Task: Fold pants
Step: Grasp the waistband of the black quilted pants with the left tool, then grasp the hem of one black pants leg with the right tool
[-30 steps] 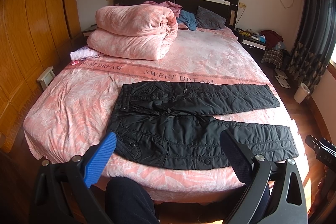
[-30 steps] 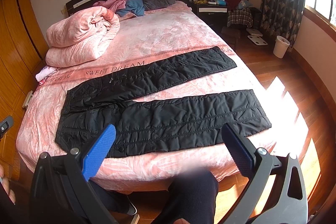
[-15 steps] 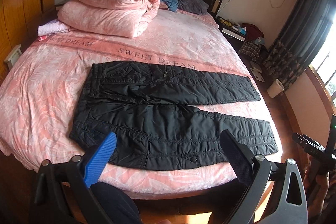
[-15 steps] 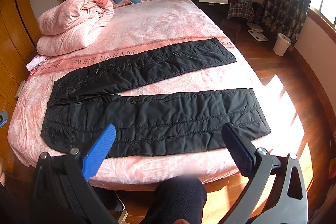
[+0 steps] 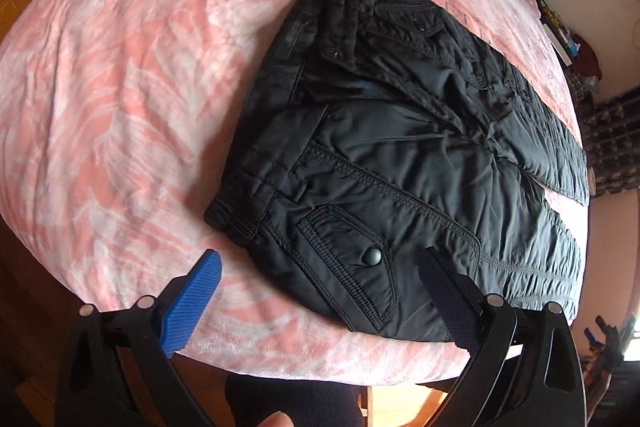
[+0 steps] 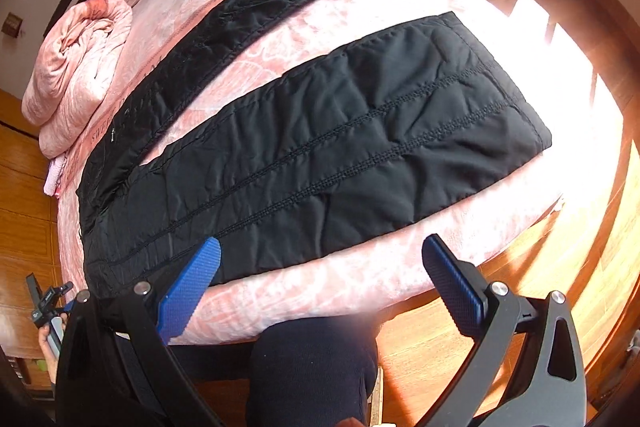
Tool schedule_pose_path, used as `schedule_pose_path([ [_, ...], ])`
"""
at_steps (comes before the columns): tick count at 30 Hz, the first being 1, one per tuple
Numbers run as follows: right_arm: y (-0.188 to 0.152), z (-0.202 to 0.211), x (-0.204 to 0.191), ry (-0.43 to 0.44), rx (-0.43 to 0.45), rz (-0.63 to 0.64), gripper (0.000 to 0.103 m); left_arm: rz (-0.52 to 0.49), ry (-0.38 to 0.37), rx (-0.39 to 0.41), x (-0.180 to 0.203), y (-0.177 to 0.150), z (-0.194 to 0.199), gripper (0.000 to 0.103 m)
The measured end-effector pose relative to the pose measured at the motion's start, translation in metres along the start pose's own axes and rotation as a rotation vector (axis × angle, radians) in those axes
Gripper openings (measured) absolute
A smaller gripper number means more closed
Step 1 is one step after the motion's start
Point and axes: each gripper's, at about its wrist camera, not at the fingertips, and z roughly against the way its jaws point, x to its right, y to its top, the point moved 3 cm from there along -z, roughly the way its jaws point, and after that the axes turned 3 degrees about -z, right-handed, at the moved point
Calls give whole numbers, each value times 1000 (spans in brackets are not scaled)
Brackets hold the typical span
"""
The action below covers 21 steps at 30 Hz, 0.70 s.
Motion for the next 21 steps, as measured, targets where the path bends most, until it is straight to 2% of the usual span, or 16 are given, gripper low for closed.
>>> schedule_pose_path([
  [3, 0, -12, 45, 30, -21, -112, 101, 110, -66, -38, -33, 3, -23, 99],
  [5, -6, -17, 67, 88, -30, -182, 101, 167, -45, -60, -51, 1, -35, 99],
  [8, -18, -17, 84, 125, -4, -212, 100, 212, -130, -41, -57, 1, -41, 99],
  [9, -21, -16, 88, 124, 16, -208, 96, 203, -145, -26, -54, 3, -42, 97],
  [10, -23, -16, 91, 123, 24, -205, 81, 196, -157, -17, -51, 5, -43, 94],
  [11, -24, -17, 94, 125, 16, -208, 71, 194, -162, -20, -47, 8, -46, 81],
  [12, -25, -19, 100, 129, 5, -222, 59, 200, -146, -36, -45, 9, -51, 74],
  [14, -23, -20, 112, 147, 3, -263, 63, 233, -130, -16, -46, 12, -54, 72],
  [16, -16, -15, 132, 153, 42, -332, 78, 267, -117, -5, -49, 13, -54, 64],
  [20, 0, -3, 187, 187, 122, -516, 80, 302, -96, 38, -56, 9, -49, 40],
  [21, 5, -3, 199, 197, 133, -553, 80, 316, -105, 49, -58, 8, -48, 38],
])
